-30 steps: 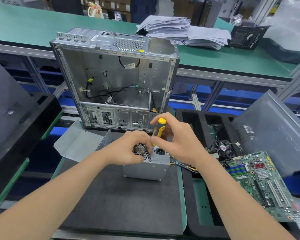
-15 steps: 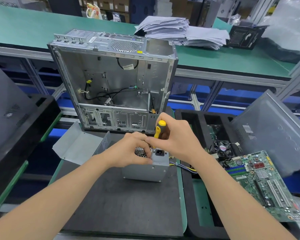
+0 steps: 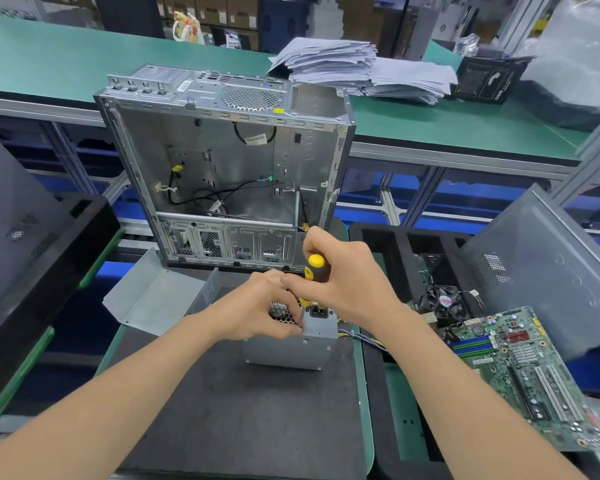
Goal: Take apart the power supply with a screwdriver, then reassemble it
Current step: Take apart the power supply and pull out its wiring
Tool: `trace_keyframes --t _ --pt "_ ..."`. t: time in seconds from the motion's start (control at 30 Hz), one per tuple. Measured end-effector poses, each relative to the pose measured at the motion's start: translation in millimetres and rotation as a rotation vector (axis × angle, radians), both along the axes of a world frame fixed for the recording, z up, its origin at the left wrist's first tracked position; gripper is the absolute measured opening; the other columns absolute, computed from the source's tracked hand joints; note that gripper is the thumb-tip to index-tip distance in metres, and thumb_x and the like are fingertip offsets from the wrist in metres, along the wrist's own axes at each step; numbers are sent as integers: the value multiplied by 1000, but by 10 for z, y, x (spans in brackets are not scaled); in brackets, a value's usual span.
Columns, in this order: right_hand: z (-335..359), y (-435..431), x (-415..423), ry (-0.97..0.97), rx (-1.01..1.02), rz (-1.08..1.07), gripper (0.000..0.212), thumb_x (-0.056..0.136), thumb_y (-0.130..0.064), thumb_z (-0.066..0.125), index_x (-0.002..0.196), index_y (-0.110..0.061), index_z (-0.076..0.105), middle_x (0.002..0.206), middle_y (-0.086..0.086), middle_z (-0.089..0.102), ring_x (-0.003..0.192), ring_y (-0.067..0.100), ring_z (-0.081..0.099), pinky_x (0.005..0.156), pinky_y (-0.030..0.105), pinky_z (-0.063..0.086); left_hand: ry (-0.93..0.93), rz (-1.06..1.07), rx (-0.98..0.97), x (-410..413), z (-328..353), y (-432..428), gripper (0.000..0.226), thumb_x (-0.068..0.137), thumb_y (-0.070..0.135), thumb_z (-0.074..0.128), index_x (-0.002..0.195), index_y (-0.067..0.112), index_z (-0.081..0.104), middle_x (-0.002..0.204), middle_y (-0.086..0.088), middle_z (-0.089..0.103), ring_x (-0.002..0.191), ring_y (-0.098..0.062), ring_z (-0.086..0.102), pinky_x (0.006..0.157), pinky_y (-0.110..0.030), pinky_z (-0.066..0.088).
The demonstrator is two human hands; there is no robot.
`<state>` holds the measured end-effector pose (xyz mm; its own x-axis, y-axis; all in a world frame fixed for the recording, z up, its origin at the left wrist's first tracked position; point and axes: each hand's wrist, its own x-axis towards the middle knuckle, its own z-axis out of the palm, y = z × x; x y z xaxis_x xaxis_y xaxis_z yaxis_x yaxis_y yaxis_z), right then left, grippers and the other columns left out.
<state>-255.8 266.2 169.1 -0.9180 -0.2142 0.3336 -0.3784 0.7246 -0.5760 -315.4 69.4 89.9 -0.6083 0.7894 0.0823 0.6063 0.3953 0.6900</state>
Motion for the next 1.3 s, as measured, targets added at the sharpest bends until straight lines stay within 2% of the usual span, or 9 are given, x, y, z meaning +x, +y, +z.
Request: trace_keyframes --t 0.23,0.4,0.53,0.63,0.73,0.83,1.1,1.23,1.3 --pt "163 106 -7 -240 -141 379 16 97 -15 70 102 -28 64 89 -5 67 60 20 66 59 40 56 -16 -52 22 -9 4 12 9 82 24 82 86 31 78 112 28 59 115 -9 54 102 -46 44" --pt "188 110 -61 -84 30 166 36 86 -41 85 87 -24 53 65 -12 61 54 4 62 53 23 48 -39 -27 -6 -41 27 -13 12 80 28 81 87 38 80 113 15 66 121 -9 51 109 -42 40" --pt "106 -41 -40 51 140 -82 60 81 -60 81 74 -24 33 56 -3 44 57 19 35 52 36 38 -70 -4 35 -45 20 -10 9 78 36 87 84 37 80 115 17 68 121 -7 55 104 -32 44" --pt "83 -62 -32 126 165 -31 41 91 -46 77 75 -24 47 62 -7 49 61 19 47 57 37 47 -18 -13 70 -32 10 7 10 80 35 89 80 30 80 103 30 66 109 -2 58 92 -20 42" --pt "143 45 -20 -111 -56 279 6 100 -27 72 103 -27 67 92 -9 66 74 20 64 65 38 55 5 -23 99 -26 7 7 9 79 30 89 82 27 81 104 36 61 109 3 54 91 -11 38" --pt "204 130 -11 -301 -229 399 20 98 -9 70 110 -25 67 103 -2 73 68 29 70 65 44 61 -18 -47 91 -22 16 -1 8 81 30 88 84 27 81 111 23 63 116 -9 56 100 -27 44" --pt "31 6 -52 -1 -85 -13 49 83 -41 87 78 -28 41 61 -13 53 55 12 46 52 24 40 -58 14 72 -12 -19 4 12 78 39 90 81 31 82 112 14 72 119 -13 58 103 -38 46" --pt "70 50 -47 -123 -166 255 16 96 -27 76 100 -26 61 97 -11 67 87 15 64 73 25 52 -26 23 61 -17 -23 14 12 79 40 90 81 32 81 107 31 62 114 -4 54 94 -23 43" --pt "132 124 -42 -292 -324 445 12 100 -9 67 110 -17 66 120 -3 71 104 28 69 82 44 60 -62 20 80 -14 -37 4 15 79 38 90 87 28 82 113 29 64 118 -4 56 98 -22 44"
